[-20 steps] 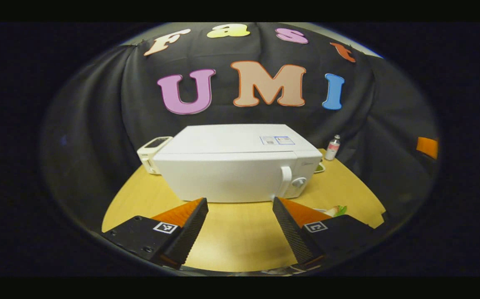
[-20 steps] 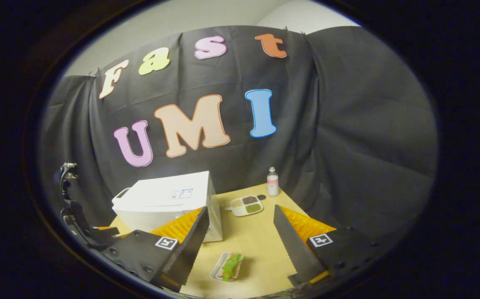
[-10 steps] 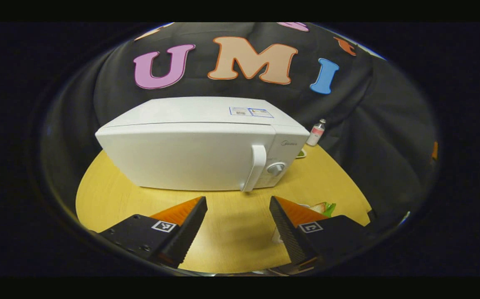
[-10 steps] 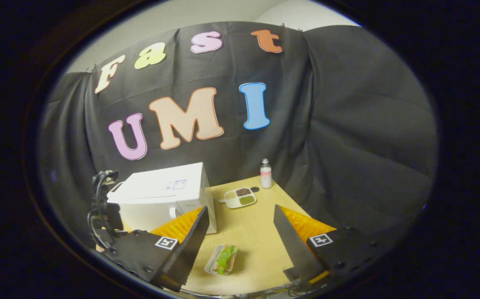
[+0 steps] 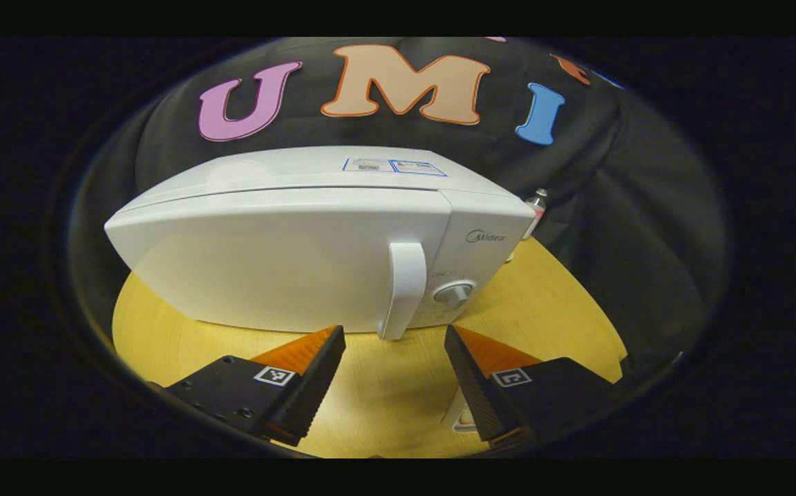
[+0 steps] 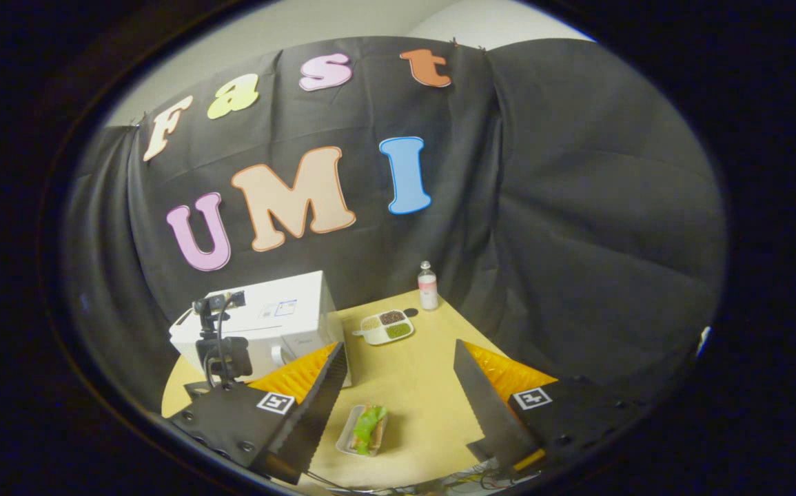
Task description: Open the microwave oven with the left hand, put the food in, and close the microwave oven.
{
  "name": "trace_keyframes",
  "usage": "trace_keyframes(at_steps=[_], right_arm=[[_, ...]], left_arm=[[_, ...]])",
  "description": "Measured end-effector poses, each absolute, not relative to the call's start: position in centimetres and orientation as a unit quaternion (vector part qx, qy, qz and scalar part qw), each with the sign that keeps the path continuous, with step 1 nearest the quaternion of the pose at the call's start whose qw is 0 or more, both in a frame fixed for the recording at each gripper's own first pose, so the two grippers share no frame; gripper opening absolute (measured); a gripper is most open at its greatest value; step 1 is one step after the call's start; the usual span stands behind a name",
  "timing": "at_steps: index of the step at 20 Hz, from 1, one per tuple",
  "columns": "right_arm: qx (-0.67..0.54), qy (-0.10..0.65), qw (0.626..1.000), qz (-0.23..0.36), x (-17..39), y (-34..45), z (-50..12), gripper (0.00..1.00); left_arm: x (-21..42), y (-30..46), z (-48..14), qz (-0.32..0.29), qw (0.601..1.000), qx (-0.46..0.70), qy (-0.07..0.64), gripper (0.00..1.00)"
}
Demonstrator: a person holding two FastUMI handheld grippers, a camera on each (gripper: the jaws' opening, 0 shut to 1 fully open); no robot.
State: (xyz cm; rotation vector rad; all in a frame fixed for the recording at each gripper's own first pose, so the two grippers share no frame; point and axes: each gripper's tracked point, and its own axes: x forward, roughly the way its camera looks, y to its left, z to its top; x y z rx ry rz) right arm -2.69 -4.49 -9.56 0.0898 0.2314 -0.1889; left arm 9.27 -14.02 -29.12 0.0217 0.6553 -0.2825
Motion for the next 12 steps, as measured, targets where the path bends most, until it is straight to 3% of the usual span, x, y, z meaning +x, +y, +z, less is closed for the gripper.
trace_keyframes(at_steps=[1,2,3,5,6,7,12], right_arm=[[0.047,0.116,0.987,-0.097,-2.7,-4.6,-9.6,0.92],[0.05,0.117,0.987,-0.1,-2.7,-4.8,-9.7,0.98],[0.053,0.117,0.986,-0.103,-2.8,-4.9,-9.7,0.98],[0.056,0.117,0.985,-0.11,-2.7,-5.3,-9.7,0.98],[0.057,0.118,0.985,-0.113,-2.8,-5.5,-9.7,0.92],[0.057,0.118,0.984,-0.117,-2.8,-5.7,-9.8,0.98],[0.056,0.125,0.983,-0.127,-2.8,-6.3,-9.8,0.98]], left_arm=[[9.9,-14.3,-29.4,-0.137,0.938,0.011,0.319,0.83],[10.7,-14.5,-29.8,-0.134,0.939,0.013,0.316,0.83],[11.1,-14.7,-30.1,-0.132,0.94,0.014,0.316,0.87],[11.7,-15.2,-30.8,-0.131,0.938,0.016,0.32,0.78],[12.1,-15.5,-31.0,-0.132,0.938,0.018,0.319,0.76],[12.5,-15.7,-31.2,-0.131,0.939,0.024,0.316,0.75],[12.9,-15.7,-32.4,-0.119,0.936,0.027,0.329,0.61]])
